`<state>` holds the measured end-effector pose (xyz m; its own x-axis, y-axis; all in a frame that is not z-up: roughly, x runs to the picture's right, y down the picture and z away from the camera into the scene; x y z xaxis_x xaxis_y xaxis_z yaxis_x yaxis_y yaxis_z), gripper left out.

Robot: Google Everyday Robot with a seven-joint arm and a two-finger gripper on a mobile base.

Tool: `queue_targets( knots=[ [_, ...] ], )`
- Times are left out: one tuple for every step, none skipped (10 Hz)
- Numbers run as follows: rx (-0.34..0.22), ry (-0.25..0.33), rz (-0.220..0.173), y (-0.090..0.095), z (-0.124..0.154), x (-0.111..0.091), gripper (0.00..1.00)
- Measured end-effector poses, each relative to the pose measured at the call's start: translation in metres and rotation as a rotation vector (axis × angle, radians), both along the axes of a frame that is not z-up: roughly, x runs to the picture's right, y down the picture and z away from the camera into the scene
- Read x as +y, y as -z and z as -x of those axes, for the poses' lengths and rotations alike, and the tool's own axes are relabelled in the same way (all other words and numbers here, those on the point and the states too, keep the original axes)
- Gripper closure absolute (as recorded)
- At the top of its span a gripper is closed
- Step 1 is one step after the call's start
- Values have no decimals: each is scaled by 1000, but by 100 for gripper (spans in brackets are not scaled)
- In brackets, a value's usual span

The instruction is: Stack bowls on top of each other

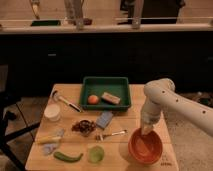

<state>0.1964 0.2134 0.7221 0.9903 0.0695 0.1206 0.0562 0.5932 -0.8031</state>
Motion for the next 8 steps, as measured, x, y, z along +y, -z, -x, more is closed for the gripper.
queue_targets(
  knots=[
    [-1, 0, 6, -1, 0, 0, 96],
    [-1, -3, 12, -3, 0, 0, 96],
    [1, -4, 18, -4, -1, 1, 96],
    [3, -8, 23, -6, -2, 2, 96],
    [5, -12, 29, -7, -4, 3, 96],
    [6, -14, 36, -8, -5, 4, 96],
    [6, -15, 41, -10, -5, 5, 96],
    [5, -14, 46, -11, -4, 5, 96]
  ],
)
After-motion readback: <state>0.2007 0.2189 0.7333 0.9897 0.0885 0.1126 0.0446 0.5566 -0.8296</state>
